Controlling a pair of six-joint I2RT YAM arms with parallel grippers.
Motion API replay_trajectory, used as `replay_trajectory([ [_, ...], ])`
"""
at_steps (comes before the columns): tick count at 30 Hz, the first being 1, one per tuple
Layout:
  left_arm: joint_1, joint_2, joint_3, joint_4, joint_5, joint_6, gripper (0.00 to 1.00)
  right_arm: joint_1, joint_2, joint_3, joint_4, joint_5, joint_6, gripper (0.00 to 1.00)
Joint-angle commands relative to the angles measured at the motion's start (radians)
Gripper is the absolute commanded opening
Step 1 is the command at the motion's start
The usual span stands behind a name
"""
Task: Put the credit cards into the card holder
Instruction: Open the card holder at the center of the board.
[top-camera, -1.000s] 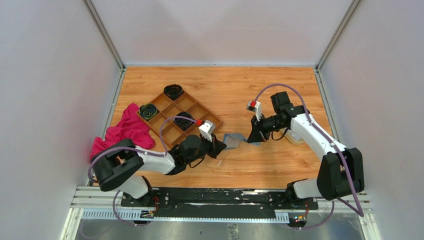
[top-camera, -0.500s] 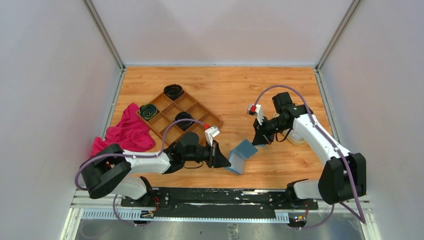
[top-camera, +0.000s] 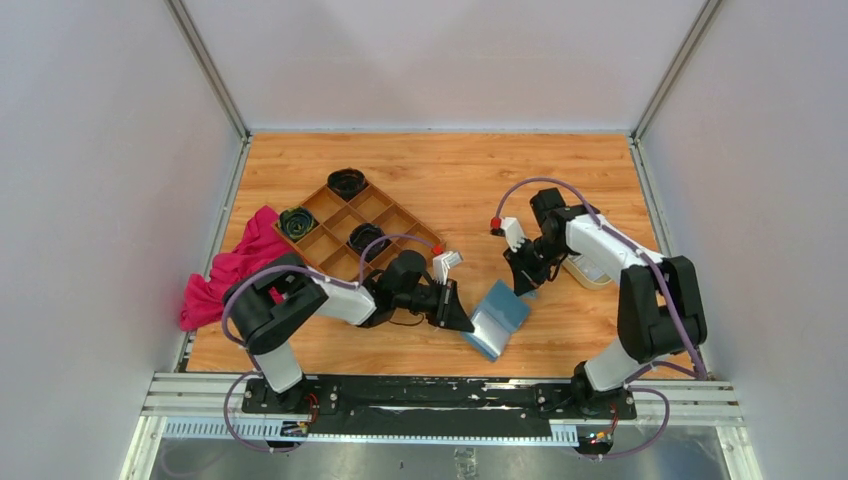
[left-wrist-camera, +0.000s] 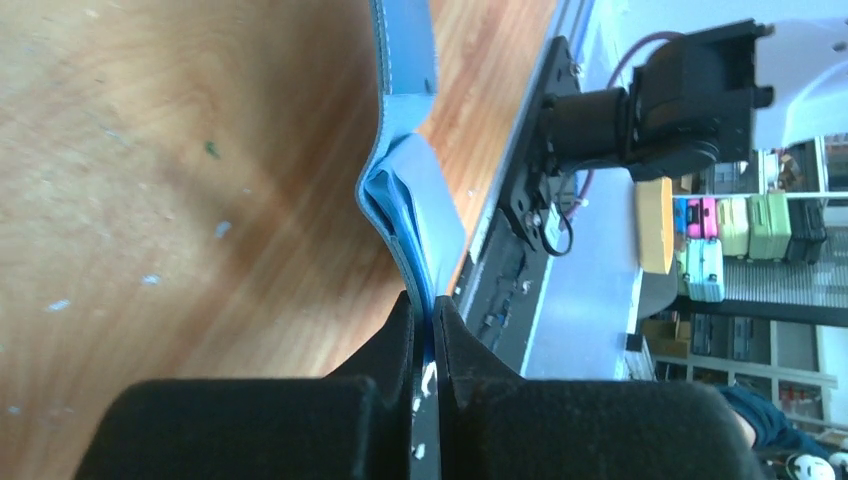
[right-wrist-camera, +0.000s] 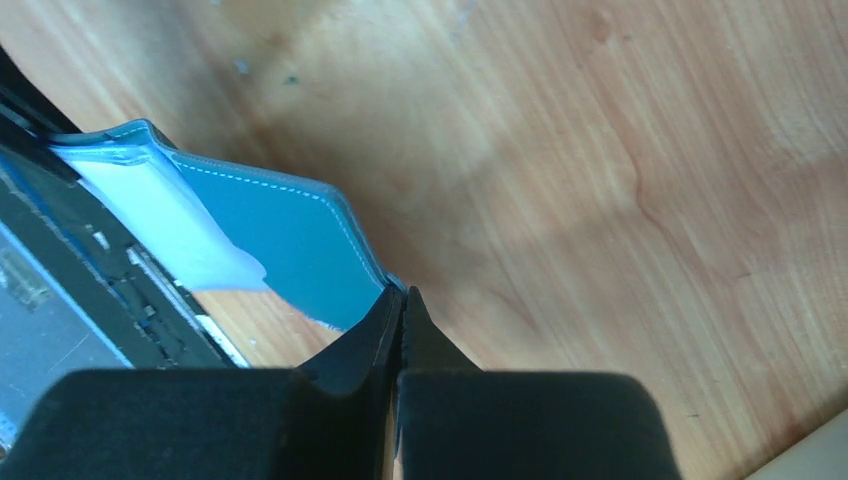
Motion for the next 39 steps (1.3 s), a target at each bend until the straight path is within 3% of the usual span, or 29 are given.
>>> replay_trajectory([
  [1,0.035,0.086,0.055,-0.023,0.031,0.035,0.00,-0.015,0.066,0.037,0.053,0.150,0.040,0.00],
  [4,0.044,0.140,0.081,-0.039,0.027,0.052,0.00,-0.015,0.122,0.050,0.082,0.185,0.049,0.02],
  [9,0.045,0.168,0.091,-0.076,-0.002,0.064,0.00,-0.017,0.130,0.079,0.090,0.210,0.053,0.21],
  [13,0.049,0.180,0.098,-0.105,-0.025,0.058,0.00,-0.026,-0.045,0.067,0.120,0.207,0.026,0.42],
  [17,0.053,0.196,0.114,-0.118,-0.028,0.032,0.00,-0.025,-0.270,0.016,0.132,0.045,-0.053,0.48],
  [21,0.053,0.197,0.119,-0.118,-0.037,0.022,0.00,0.002,-0.363,-0.112,0.138,-0.344,-0.195,0.47],
  [23,0.053,0.196,0.121,-0.118,-0.039,0.019,0.00,0.063,-0.361,-0.169,0.139,-0.398,-0.273,0.44],
  [26,0.053,0.197,0.123,-0.117,-0.042,0.016,0.00,0.152,-0.296,-0.177,0.168,-0.290,-0.260,0.35],
  [30,0.053,0.196,0.120,-0.117,-0.046,0.016,0.00,0.187,-0.134,-0.102,0.151,-0.138,-0.167,0.12],
  [35,0.053,0.181,0.115,-0.118,-0.064,0.018,0.03,0.188,0.012,-0.051,0.152,0.136,-0.069,0.05],
  [39,0.053,0.159,0.109,-0.118,-0.092,0.019,0.11,0.190,0.072,-0.052,0.141,0.166,-0.061,0.04],
])
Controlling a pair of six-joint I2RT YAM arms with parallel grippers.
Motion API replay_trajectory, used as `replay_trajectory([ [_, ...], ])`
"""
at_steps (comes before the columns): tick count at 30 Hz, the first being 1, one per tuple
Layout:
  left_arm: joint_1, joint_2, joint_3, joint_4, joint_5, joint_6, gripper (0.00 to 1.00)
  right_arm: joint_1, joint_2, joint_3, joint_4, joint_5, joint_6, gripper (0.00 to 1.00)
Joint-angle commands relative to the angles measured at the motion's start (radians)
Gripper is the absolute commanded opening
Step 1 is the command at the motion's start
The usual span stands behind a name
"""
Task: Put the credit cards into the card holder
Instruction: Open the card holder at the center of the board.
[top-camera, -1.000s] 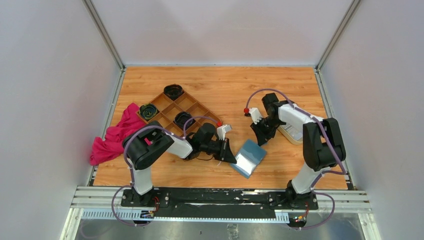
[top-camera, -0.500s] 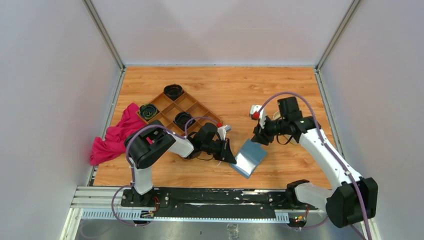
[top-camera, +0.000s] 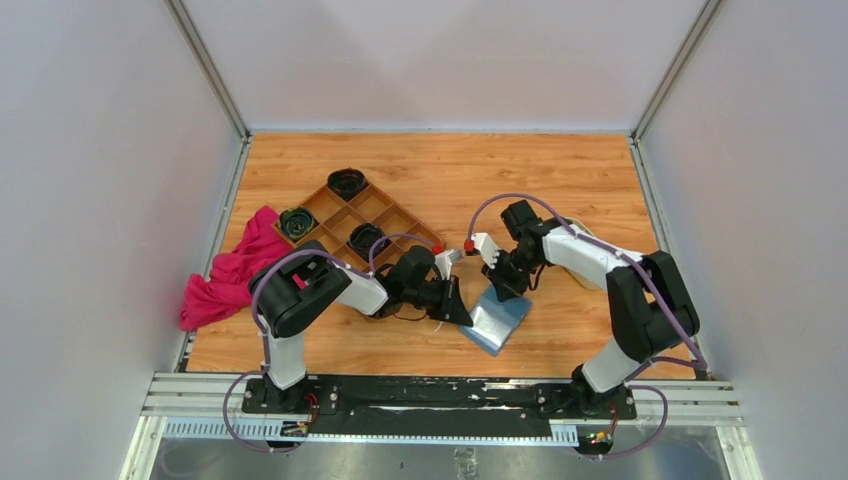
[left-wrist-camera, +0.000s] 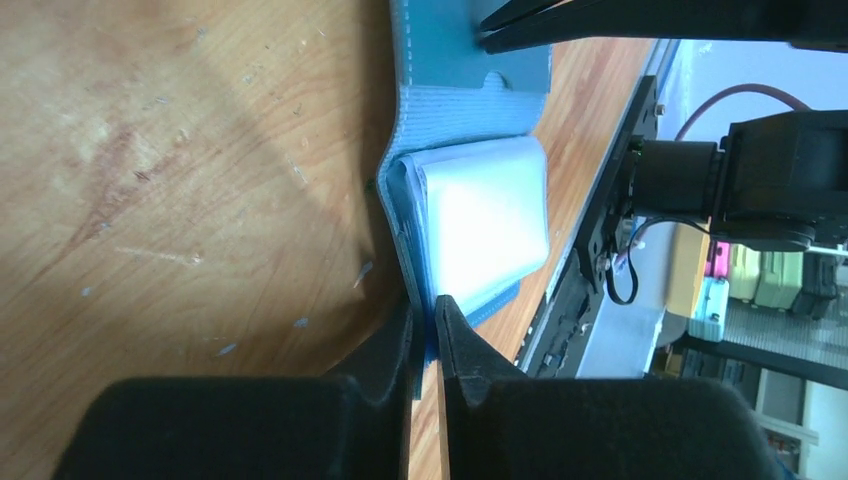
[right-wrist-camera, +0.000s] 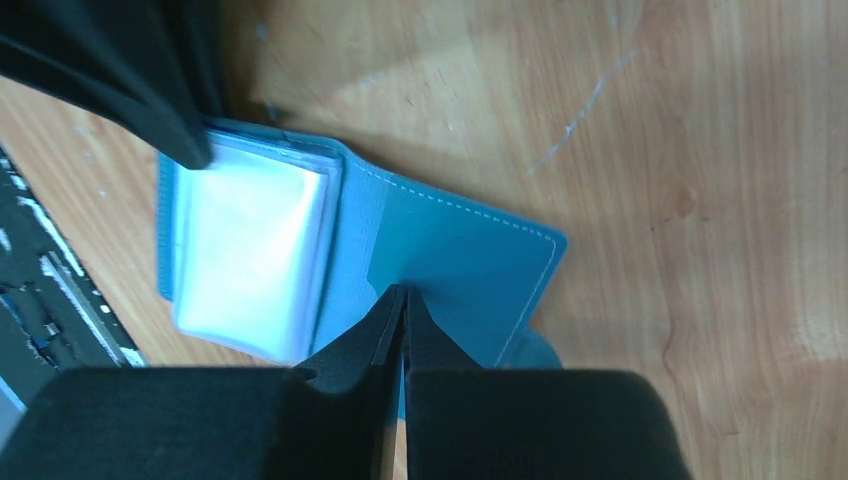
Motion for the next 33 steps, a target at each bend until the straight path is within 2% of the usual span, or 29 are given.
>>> replay_trajectory([
  [1,0.007,-0.030,-0.005,-0.030,-0.069,0.015,0.16,0.009,0.059,0.016,-0.040,0.120,0.040,0.04],
  [6,0.010,-0.130,-0.052,-0.037,-0.151,0.023,0.33,0.010,0.077,0.025,-0.074,0.055,0.041,0.06],
  [8,0.010,-0.185,-0.071,-0.055,-0.184,0.036,0.36,0.010,0.070,0.025,-0.081,0.032,0.040,0.07],
  [17,0.010,-0.446,-0.183,-0.143,-0.336,0.093,0.38,0.009,0.040,0.035,-0.103,-0.030,0.036,0.09],
  [24,0.007,-0.744,-0.287,-0.167,-0.434,0.129,0.41,0.006,-0.007,0.036,-0.112,-0.076,0.027,0.11],
  [27,0.007,-0.867,-0.323,-0.165,-0.449,0.140,0.53,0.006,-0.029,0.034,-0.114,-0.103,0.016,0.12],
  [33,0.008,-1.075,-0.409,-0.162,-0.507,0.088,0.99,0.006,-0.047,0.030,-0.126,-0.149,-0.007,0.12],
])
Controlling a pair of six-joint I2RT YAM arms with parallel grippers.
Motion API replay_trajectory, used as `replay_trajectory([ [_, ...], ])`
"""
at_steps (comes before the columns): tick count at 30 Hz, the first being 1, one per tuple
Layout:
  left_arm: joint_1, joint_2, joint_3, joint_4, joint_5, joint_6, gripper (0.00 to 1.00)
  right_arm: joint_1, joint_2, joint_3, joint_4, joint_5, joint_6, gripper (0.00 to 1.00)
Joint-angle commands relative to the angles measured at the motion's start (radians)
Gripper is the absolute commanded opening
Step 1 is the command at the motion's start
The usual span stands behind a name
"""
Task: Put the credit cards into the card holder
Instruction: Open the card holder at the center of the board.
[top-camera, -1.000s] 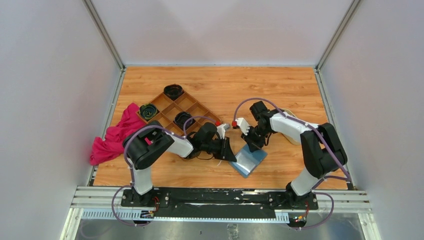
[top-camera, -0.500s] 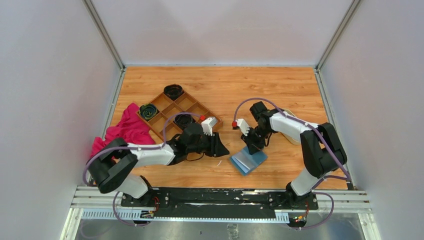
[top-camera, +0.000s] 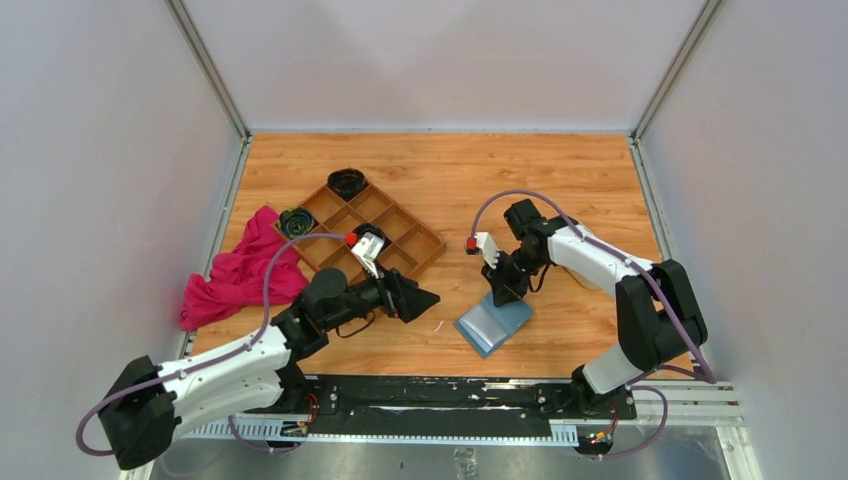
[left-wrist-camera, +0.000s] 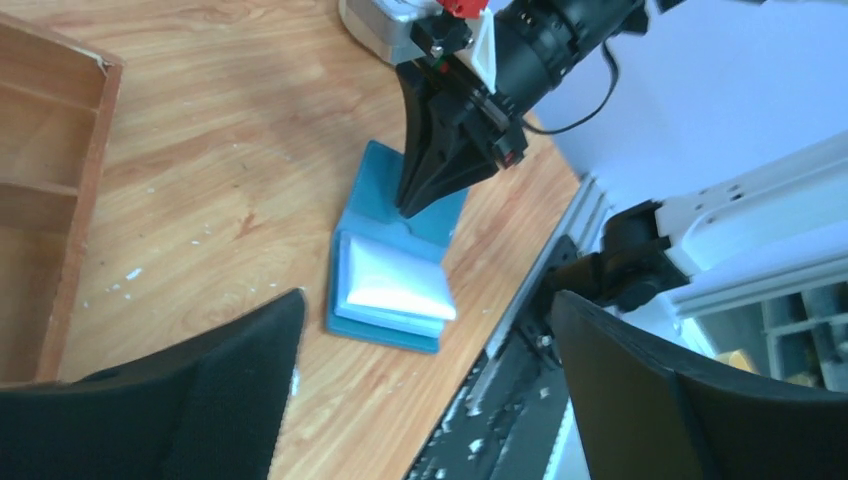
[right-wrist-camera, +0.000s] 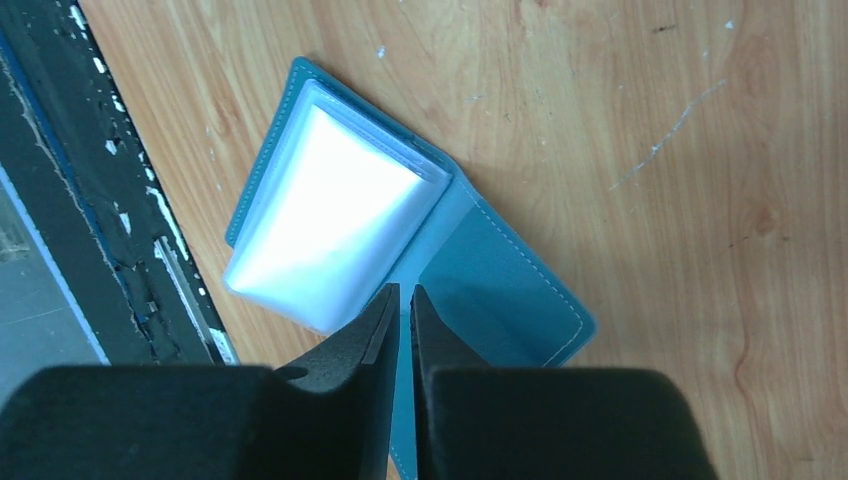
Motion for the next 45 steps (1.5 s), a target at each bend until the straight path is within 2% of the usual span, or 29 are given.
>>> replay_trajectory([
  [1,0.003,-0.120,-0.075,-0.001,-0.091,-0.055,1.00,0.006,-0.023,0.015,-0.044,-0.065,-0.031,0.12],
  [5,0.003,-0.147,-0.126,0.056,-0.063,-0.145,0.99,0.007,-0.029,0.016,-0.052,-0.100,-0.043,0.13],
  [9,-0.023,-0.064,-0.111,0.090,-0.001,-0.229,0.82,0.011,-0.029,0.016,-0.061,-0.128,-0.051,0.13],
  [10,-0.047,-0.034,-0.102,0.096,-0.008,-0.230,0.78,0.012,-0.030,0.016,-0.066,-0.134,-0.056,0.13],
  [14,-0.162,0.087,-0.048,0.099,-0.076,-0.211,0.73,0.018,-0.045,0.011,-0.075,-0.155,-0.075,0.14],
  [20,-0.254,0.211,-0.026,0.129,-0.147,-0.229,0.64,0.018,-0.065,-0.004,-0.077,-0.151,-0.106,0.15],
  [25,-0.336,0.287,-0.067,0.248,-0.228,-0.320,0.59,0.019,-0.066,-0.006,-0.082,-0.136,-0.119,0.15],
  [31,-0.368,0.422,-0.139,0.518,-0.256,-0.430,0.50,0.019,-0.070,-0.010,-0.085,-0.132,-0.127,0.15],
  [34,-0.380,0.488,-0.136,0.587,-0.261,-0.463,0.49,0.018,-0.070,-0.010,-0.086,-0.129,-0.129,0.15],
  [45,-0.456,0.631,-0.107,0.595,-0.394,-0.615,0.50,0.019,-0.067,-0.010,-0.086,-0.126,-0.130,0.15],
])
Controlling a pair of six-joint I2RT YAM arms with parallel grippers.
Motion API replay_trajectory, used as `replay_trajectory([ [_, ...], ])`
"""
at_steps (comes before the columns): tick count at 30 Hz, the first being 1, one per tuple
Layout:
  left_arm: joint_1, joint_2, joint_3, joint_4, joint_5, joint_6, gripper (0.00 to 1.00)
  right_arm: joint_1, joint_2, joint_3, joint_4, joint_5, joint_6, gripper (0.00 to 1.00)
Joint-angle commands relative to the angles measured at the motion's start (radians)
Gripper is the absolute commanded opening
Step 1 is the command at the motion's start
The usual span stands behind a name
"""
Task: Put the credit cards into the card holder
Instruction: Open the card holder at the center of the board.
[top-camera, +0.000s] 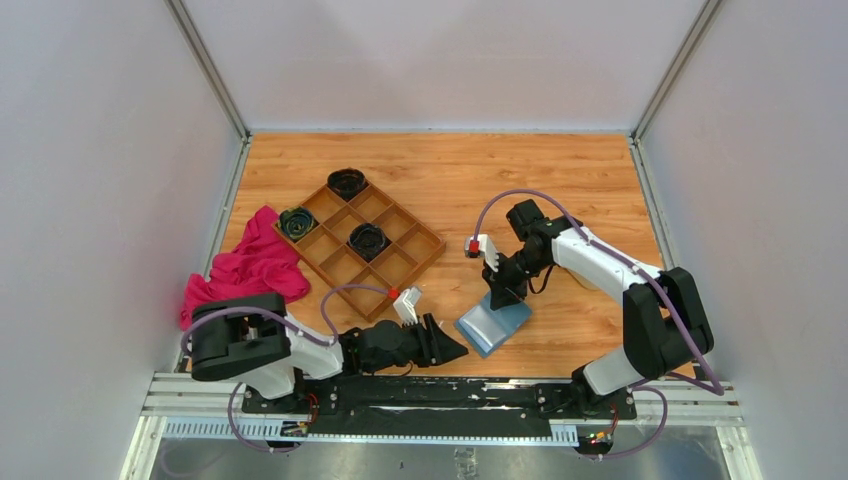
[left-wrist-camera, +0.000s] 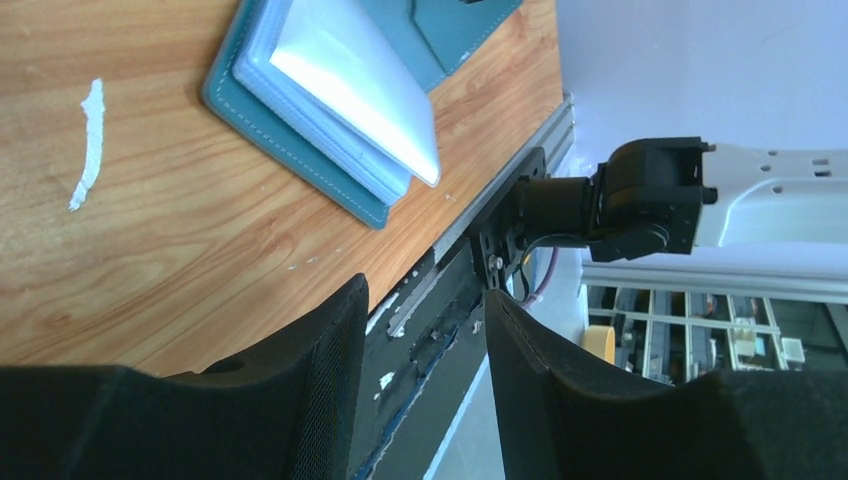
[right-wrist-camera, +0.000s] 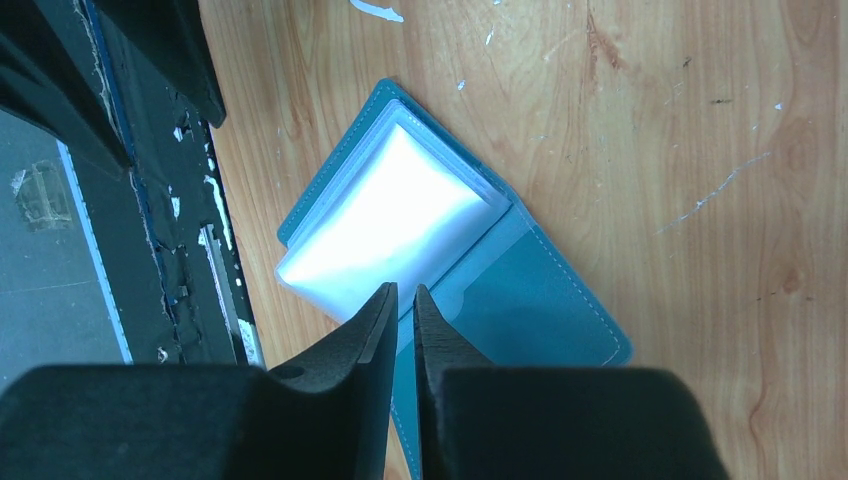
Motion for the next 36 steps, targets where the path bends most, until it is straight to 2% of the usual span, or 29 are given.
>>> replay_trajectory([
  [1,-0.024,0.068,0.030,0.051,-0.087,-0.082,0.49,0.017,-0.018,-0.009,-0.032,0.000,-0.018,0.15],
  [7,-0.024,0.206,0.048,0.251,-0.098,-0.131,0.49,0.017,-0.015,-0.009,-0.033,0.000,-0.020,0.15],
  [13,-0.024,0.314,0.066,0.351,-0.119,-0.158,0.48,0.017,-0.012,-0.008,-0.035,-0.002,-0.021,0.15],
  [27,0.007,0.407,0.157,0.327,-0.102,-0.169,0.47,0.017,-0.011,-0.008,-0.040,-0.003,-0.026,0.15],
  [36,0.011,0.412,0.138,0.347,-0.092,-0.196,0.46,0.017,-0.017,-0.008,-0.041,-0.003,-0.026,0.15],
])
